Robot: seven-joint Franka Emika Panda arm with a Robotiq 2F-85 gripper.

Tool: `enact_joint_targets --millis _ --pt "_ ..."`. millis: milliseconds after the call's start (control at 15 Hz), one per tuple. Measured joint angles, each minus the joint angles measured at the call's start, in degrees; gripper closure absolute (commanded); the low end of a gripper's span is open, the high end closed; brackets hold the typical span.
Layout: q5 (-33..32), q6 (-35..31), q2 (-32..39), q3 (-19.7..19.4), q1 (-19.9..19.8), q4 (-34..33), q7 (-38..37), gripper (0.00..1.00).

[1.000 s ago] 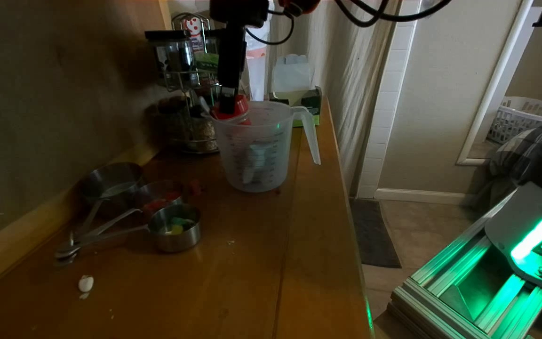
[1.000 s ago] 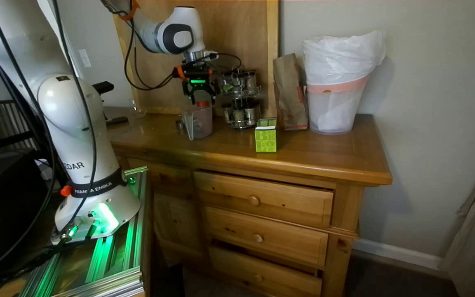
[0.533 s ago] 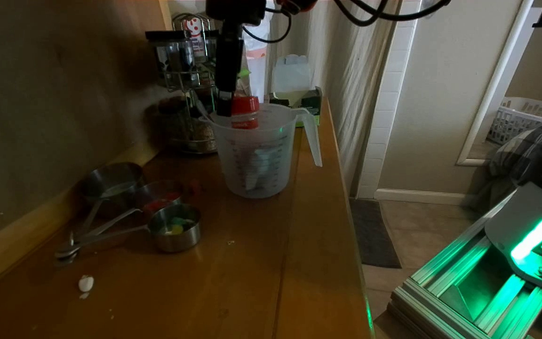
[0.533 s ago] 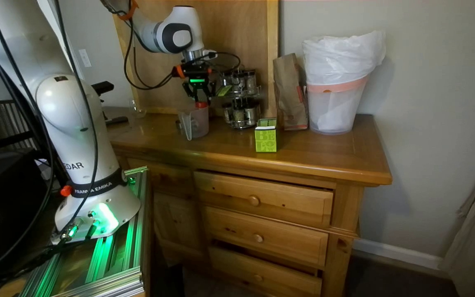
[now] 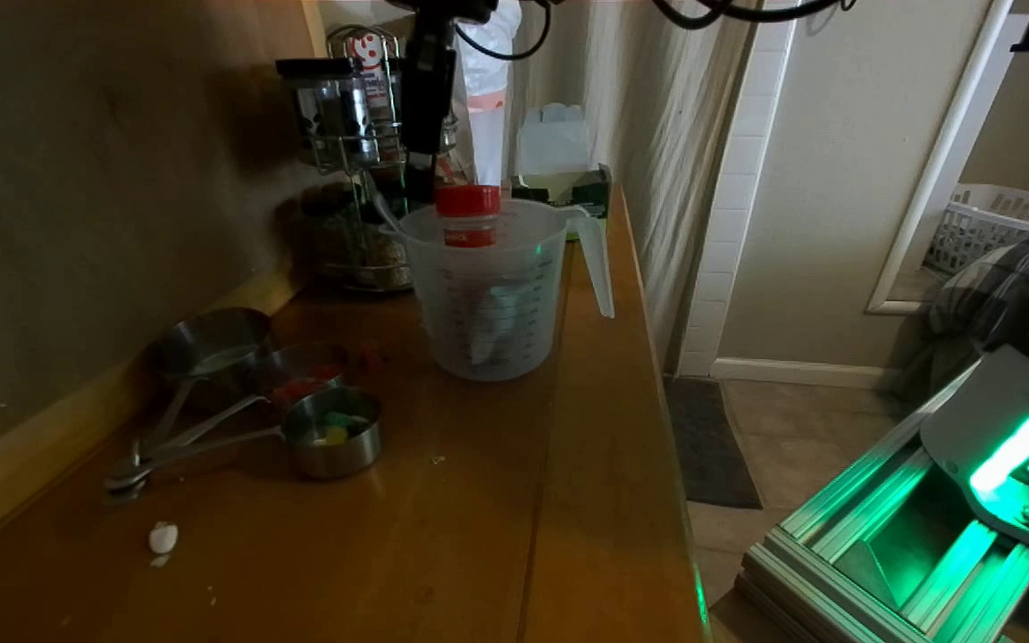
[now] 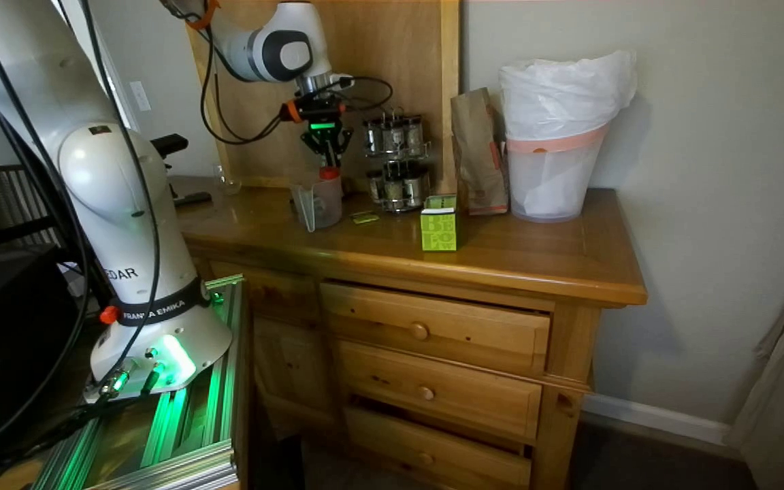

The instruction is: Remove the red container from the clear jug and place it on the right side of the counter.

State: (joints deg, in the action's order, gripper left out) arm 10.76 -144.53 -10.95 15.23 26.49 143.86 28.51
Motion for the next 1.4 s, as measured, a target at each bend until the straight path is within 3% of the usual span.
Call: enact_joint_targets --millis 467,867,1400 --pt "-0.25 1.98 -2.16 0.04 -0.54 1.08 -1.44 0.01" --pt "-0.45 8.19 -4.54 -0.55 -1.72 3.1 -2.46 0.0" --pt "-0.45 9.15 -4.73 -0.68 -1.59 3.18 -2.46 0.0"
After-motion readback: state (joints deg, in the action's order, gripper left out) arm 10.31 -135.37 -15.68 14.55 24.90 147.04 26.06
